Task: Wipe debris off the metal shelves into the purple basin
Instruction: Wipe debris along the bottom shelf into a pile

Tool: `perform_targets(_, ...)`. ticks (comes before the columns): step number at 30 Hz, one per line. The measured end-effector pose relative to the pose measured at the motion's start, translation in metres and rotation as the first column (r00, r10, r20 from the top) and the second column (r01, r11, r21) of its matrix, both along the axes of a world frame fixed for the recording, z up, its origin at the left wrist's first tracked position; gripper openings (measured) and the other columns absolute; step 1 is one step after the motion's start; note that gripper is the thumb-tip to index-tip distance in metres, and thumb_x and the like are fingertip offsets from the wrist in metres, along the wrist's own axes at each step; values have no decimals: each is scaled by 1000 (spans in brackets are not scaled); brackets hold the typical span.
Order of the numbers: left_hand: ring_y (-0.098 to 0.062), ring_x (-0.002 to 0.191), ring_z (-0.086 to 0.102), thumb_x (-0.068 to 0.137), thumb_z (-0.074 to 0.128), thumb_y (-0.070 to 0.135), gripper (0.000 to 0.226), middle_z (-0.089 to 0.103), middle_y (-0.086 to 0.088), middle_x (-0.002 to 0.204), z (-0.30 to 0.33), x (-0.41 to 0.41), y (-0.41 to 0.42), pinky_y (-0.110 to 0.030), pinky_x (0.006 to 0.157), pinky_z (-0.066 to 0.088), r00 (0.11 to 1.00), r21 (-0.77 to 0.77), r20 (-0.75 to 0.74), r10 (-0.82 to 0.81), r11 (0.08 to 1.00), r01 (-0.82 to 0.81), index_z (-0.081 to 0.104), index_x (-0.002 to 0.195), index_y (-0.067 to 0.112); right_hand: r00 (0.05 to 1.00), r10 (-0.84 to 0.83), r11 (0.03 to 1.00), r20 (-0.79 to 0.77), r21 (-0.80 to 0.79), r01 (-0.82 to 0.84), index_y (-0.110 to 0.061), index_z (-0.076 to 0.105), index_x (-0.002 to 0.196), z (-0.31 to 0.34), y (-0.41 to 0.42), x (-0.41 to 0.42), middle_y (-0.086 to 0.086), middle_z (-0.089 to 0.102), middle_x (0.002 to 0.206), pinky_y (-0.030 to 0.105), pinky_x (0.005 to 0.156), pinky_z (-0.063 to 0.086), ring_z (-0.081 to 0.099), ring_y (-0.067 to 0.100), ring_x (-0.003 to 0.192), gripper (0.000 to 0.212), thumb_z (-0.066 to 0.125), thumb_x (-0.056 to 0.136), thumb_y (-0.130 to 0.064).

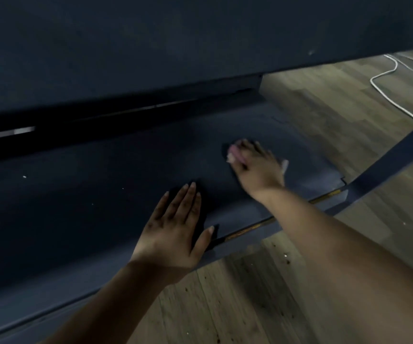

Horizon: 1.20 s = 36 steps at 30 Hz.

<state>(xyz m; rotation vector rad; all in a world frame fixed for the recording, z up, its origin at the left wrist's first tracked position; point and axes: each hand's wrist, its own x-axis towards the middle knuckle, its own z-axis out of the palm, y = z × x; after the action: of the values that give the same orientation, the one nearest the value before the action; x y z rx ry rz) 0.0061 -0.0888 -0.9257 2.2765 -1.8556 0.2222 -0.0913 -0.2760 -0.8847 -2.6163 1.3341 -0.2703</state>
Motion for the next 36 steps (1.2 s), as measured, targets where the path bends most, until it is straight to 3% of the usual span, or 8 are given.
perform_targets(6, -36, 125, 51, 101, 13, 46, 73, 53, -24, 134, 1, 1, -2, -44, 108, 26, 1000, 30, -17, -23, 999, 23, 55, 127, -8, 935, 327, 944, 136, 0, -330, -18, 51, 131, -15, 34, 55, 2, 44, 143, 33, 110, 20, 32, 25, 136, 38, 39, 99, -36)
perform_targets(10, -37, 125, 51, 101, 12, 46, 74, 52, -25, 134, 4, 1, 0, -44, 107, 26, 998, 90, -35, -44, 995, 47, 55, 127, -8, 913, 365, 930, 183, -23, -367, -15, 54, 129, -8, 33, 42, 7, 51, 137, 37, 104, 28, 43, 29, 129, 41, 39, 98, -36)
perform_targets(14, -33, 132, 43, 99, 4, 52, 81, 43, -23, 143, 15, 10, -4, -40, 110, 19, 999, 128, -51, -10, 992, 17, 47, 134, -7, 984, 94, 971, 152, -232, -57, -15, 58, 124, -5, -10, -10, 16, 56, 128, 44, 94, 39, 53, 38, 115, 45, 35, 96, -42)
perform_targets(18, -4, 135, -20, 67, -19, 62, 99, -18, 1, 153, 22, 35, -7, -25, 112, -16, 991, 150, -64, 120, 983, -109, -5, 150, 9, 967, -251, 968, -32, -27, 251, -17, 40, 141, -7, -59, -62, 8, 30, 153, 40, 113, 16, 23, 27, 141, 50, 26, 100, -43)
perform_targets(22, -25, 133, 35, 96, 9, 55, 83, 37, -18, 144, 16, 38, -8, -32, 109, 15, 987, 184, -70, 147, 974, -132, 51, 131, -7, 965, -263, 964, 20, 35, 262, -18, 36, 144, -6, -71, -42, 5, 27, 154, 37, 112, 12, 21, 24, 142, 50, 28, 101, -42)
perform_targets(25, -28, 133, 38, 95, 18, 53, 77, 41, -19, 143, 17, 39, -7, -35, 108, 18, 984, 199, -85, 155, 971, -135, 51, 131, -7, 992, -127, 992, -20, -23, 127, -23, 37, 143, -5, -59, 7, 2, 30, 153, 40, 112, 20, 25, 23, 141, 49, 28, 100, -45)
perform_targets(30, -2, 131, -24, 67, -18, 62, 99, -25, 5, 142, 25, 35, -7, -24, 112, -18, 975, 199, -92, 200, 964, -179, -4, 151, 10, 957, 291, 947, 1, -146, -287, -28, 51, 128, -17, 3, 91, -2, 48, 137, 32, 92, 34, 44, 22, 126, 37, 32, 99, -40)
perform_targets(36, -1, 133, -24, 65, -21, 62, 101, -24, 4, 151, 27, 34, -7, -24, 111, -20, 973, 235, -109, 205, 956, -175, -7, 152, 12, 889, 399, 914, 224, -168, -369, -14, 59, 118, -17, 24, 82, 10, 61, 117, 37, 85, 40, 56, 30, 107, 30, 41, 98, -27)
